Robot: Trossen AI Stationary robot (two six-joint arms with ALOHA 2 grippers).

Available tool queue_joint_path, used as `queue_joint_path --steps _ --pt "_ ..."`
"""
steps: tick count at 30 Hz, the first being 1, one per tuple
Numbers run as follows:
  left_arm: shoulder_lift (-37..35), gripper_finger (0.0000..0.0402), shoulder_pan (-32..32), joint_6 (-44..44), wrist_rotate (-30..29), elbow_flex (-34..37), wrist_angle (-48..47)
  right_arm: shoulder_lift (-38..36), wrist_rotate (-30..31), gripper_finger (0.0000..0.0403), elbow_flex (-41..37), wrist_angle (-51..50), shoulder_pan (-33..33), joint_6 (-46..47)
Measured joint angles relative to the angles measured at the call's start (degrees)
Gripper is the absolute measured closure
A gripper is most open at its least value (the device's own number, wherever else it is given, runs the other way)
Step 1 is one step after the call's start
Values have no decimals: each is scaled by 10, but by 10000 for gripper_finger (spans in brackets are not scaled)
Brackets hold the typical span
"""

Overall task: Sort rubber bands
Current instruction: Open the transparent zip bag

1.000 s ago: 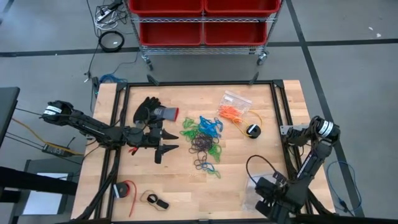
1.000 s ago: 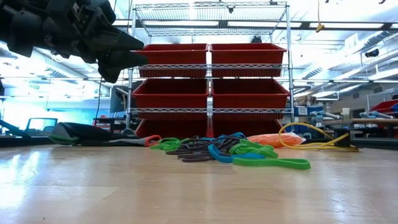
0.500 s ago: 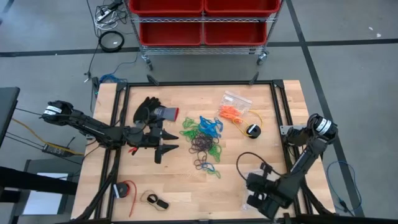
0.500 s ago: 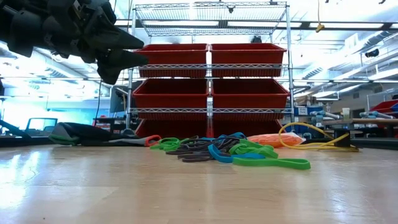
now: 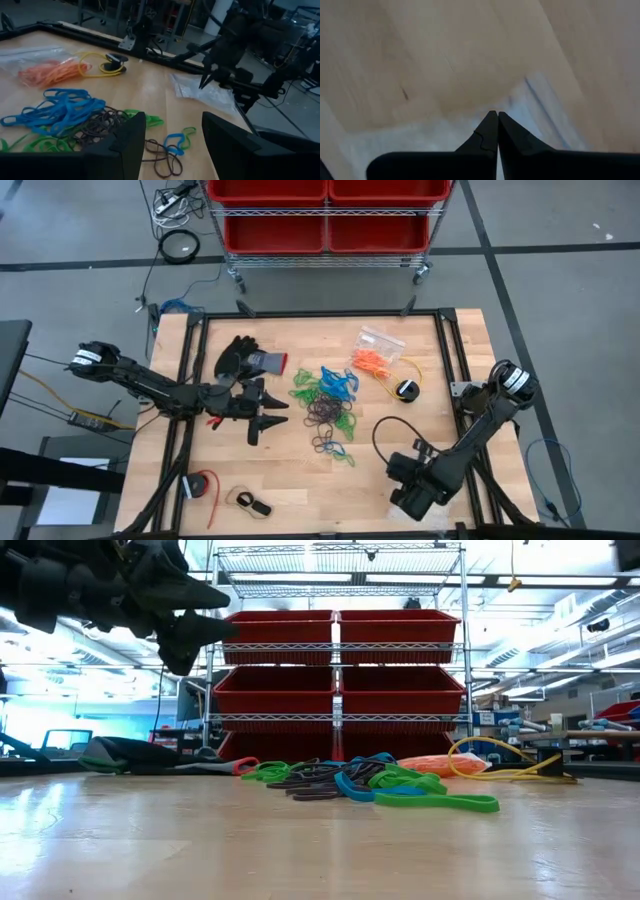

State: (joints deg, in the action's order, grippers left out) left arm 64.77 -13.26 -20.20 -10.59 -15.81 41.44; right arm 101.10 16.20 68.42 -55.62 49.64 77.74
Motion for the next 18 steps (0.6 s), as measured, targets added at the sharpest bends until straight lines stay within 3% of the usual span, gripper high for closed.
queue_joint_path --steps 9,18 --pt "55 200 0 -21 1 0 40 0 -13 327 0 -71 80 196" --pt "85 200 0 -14 2 0 79 0 46 246 -20 -84 142 370"
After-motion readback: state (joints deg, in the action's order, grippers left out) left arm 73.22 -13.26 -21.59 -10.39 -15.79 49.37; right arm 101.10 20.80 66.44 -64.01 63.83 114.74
